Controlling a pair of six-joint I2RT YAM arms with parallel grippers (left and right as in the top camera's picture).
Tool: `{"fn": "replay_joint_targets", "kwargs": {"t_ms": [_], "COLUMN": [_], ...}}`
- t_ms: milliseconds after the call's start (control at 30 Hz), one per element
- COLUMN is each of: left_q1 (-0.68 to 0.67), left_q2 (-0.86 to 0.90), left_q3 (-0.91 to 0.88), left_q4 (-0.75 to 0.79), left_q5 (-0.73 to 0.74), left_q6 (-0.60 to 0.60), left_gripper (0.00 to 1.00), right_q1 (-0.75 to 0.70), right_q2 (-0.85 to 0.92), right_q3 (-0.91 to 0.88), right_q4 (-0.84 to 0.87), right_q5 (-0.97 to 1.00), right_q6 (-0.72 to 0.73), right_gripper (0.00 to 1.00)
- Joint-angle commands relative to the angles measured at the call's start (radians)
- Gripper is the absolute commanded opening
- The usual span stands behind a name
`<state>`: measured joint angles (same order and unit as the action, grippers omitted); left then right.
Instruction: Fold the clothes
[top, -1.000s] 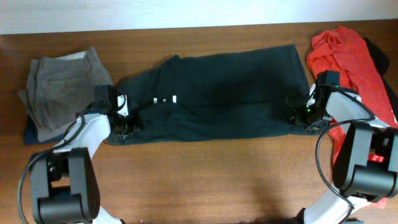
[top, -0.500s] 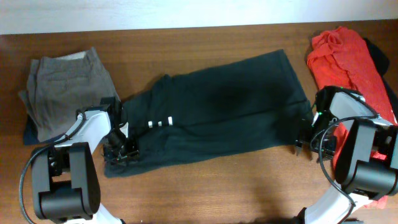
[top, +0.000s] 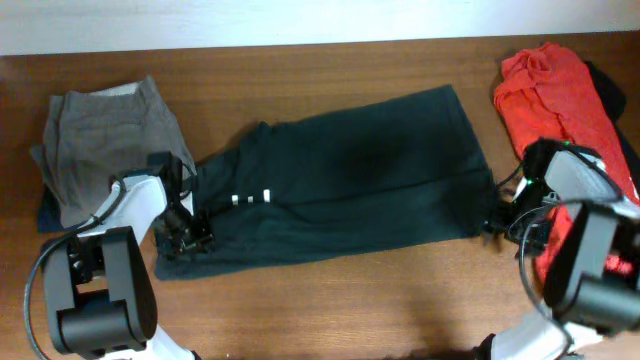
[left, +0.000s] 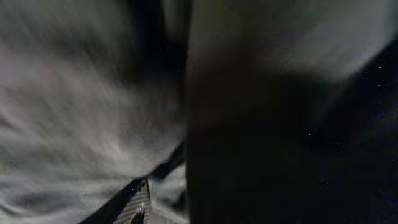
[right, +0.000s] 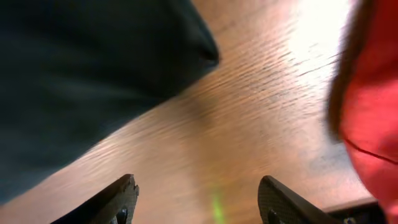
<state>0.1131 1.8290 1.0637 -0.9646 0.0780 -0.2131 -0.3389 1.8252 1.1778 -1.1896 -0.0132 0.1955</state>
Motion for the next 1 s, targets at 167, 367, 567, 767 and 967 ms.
{"fn": "replay_joint_targets", "kwargs": {"t_ms": [167,367,567,767,967], "left_q1": [0.003,0.003,0.003,0.003,0.003], "left_q2": [-0.147,-0.172,-0.172,-0.172,-0.172], "left_q3": [0.100,0.100,0.100,0.100,0.100], "left_q4": [0.008,-0.032,-0.039,-0.039,-0.037], "left_q5": [0.103,0.114,0.114,0.113,0.113], "left_q6": [0.027,0.027,0.027,0.027,0.027], "left_gripper": [0.63,0.65,0.65,0.67,0.70], "right_q1": [0.000,0.000,0.000,0.011,0.041], "right_q2": [-0.236,-0.129,-0.033,-0.003,0.017], "right_q3": [0.094,0.034,-0.021,-0.056,-0.128], "right_q4": [0.154,0.132,0.146,0.233,0.315], "right_q5": [-0.067,-0.070,-0.089,-0.089,-0.089], "right_q6": [-0.088,-0.088,-0.087,-0.087,-0.087], "right_gripper": [0.80,0.85,0.85,0.85,0.78]}}
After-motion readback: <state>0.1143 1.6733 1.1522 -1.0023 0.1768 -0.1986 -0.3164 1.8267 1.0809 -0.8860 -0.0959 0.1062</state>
